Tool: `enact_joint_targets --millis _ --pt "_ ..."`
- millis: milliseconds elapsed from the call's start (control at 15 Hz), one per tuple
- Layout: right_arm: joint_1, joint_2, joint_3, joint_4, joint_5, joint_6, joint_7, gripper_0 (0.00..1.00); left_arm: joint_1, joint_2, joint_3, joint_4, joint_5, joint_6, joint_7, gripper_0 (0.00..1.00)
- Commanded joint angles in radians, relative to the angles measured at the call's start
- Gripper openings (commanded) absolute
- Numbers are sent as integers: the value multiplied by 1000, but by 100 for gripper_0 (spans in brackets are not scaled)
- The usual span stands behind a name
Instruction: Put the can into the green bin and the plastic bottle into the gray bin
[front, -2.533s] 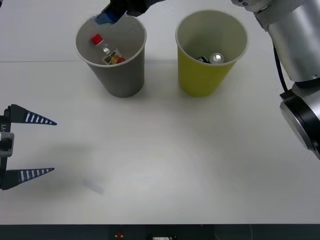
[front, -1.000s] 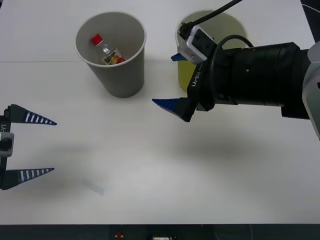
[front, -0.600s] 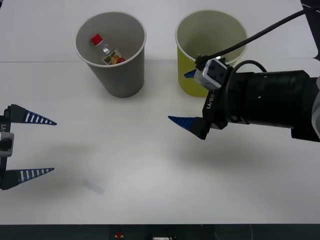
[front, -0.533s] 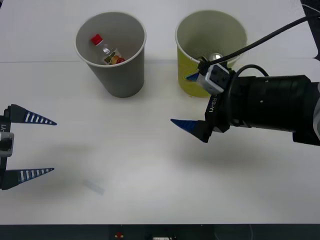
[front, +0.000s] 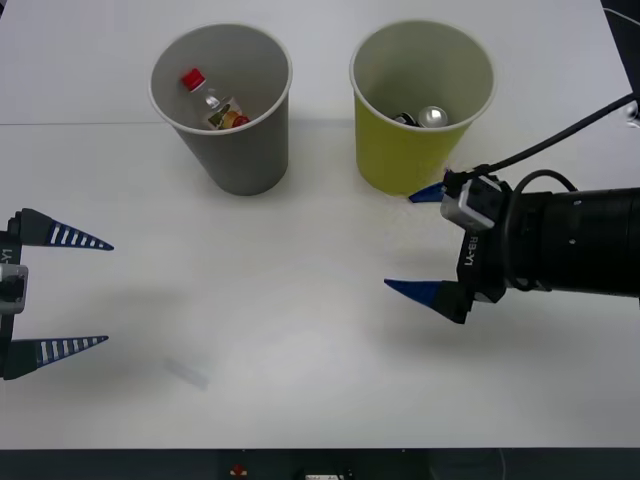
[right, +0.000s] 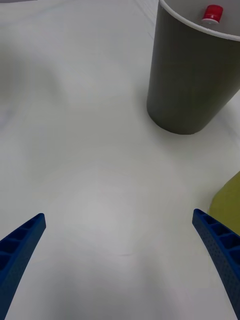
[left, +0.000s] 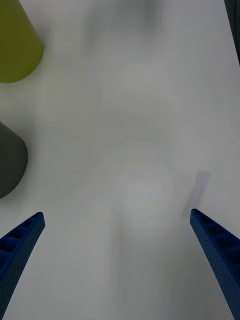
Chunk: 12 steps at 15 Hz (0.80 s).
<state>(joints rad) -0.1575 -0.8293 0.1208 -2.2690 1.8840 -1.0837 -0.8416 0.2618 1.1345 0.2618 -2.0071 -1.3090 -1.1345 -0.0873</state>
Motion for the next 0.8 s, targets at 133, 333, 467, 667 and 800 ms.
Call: enact_joint_targets --millis 133,333,467,667,800 --pt "84 -64 -59 0 -94 19 90 100 0 0 0 0 0 0 0 100" --pt "148 -113 -102 0 -172 27 153 100 0 0 0 0 0 0 0 100" --pt "191 -159 -129 0 -226 47 168 100 0 0 0 0 0 0 0 100" --pt "263 -188 -208 0 -299 53 202 100 0 0 0 0 0 0 0 100" --pt "297 -195 -248 -4 -312 53 240 100 0 0 0 0 0 0 0 100"
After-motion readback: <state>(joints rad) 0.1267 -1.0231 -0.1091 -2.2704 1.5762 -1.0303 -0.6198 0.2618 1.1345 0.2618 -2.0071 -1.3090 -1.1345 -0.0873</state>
